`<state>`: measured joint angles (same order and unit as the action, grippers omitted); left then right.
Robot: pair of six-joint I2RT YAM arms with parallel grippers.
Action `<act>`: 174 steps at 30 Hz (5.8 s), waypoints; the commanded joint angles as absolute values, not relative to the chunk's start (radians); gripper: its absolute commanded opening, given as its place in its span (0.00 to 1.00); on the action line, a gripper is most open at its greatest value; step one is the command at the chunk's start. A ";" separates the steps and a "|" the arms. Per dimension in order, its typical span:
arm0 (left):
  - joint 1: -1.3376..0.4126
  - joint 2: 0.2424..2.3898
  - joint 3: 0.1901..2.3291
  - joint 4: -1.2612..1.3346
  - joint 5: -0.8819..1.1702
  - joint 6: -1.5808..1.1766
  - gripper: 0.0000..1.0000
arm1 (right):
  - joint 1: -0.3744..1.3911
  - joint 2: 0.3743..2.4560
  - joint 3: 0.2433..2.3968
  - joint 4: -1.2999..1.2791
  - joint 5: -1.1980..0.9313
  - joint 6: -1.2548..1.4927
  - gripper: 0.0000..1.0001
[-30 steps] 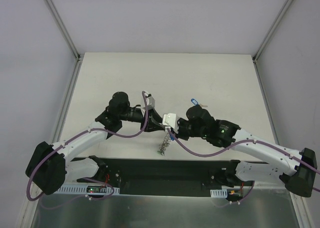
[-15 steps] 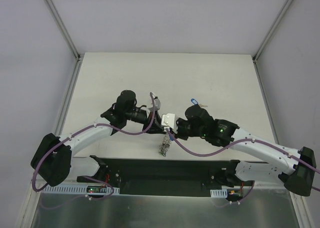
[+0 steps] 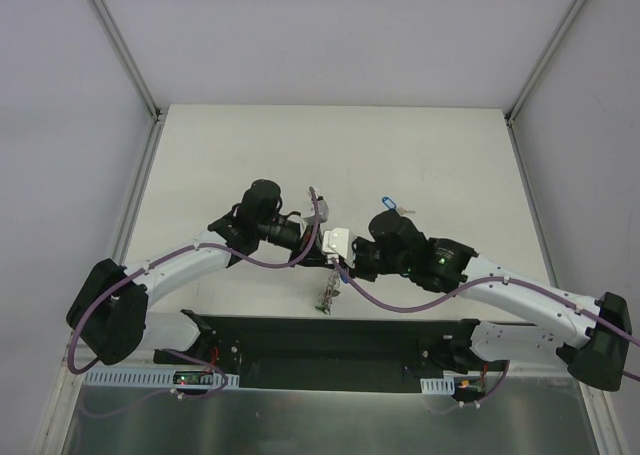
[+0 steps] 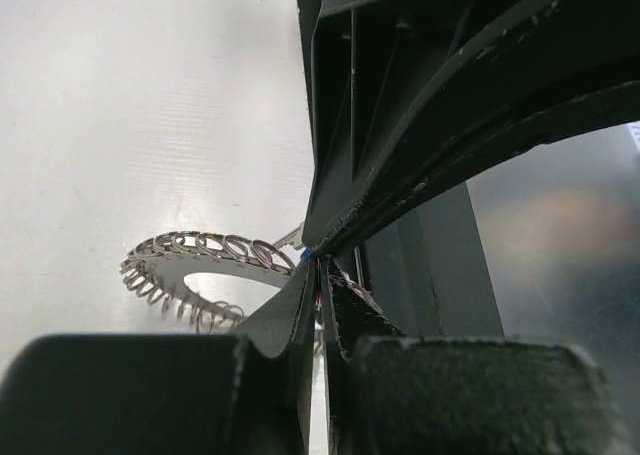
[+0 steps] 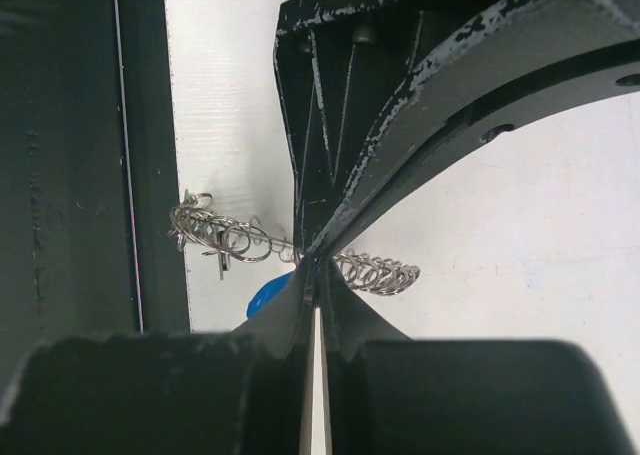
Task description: Put the keys on the keyring
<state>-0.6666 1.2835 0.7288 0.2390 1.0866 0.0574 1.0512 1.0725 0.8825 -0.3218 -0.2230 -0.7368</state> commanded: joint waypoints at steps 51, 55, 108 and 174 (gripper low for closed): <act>-0.623 1.134 0.703 0.304 0.908 0.011 0.00 | 1.054 1.020 0.878 -0.330 -0.193 -0.713 0.01; -0.620 1.117 0.686 0.334 0.904 0.003 0.00 | 1.054 1.022 0.862 -0.325 -0.195 -0.704 0.01; -0.716 0.951 0.228 1.079 0.383 -0.279 0.09 | 1.055 1.077 0.911 -0.210 -0.060 -0.730 0.01; -0.653 1.217 0.565 0.611 1.022 0.078 0.00 | 1.057 1.035 0.945 -0.403 -0.115 -0.747 0.01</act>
<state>-0.6678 1.2629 0.5461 0.6453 1.0367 0.0456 1.0565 1.0927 0.9562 -0.4240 -0.1623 -0.7704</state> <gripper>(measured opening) 0.008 0.016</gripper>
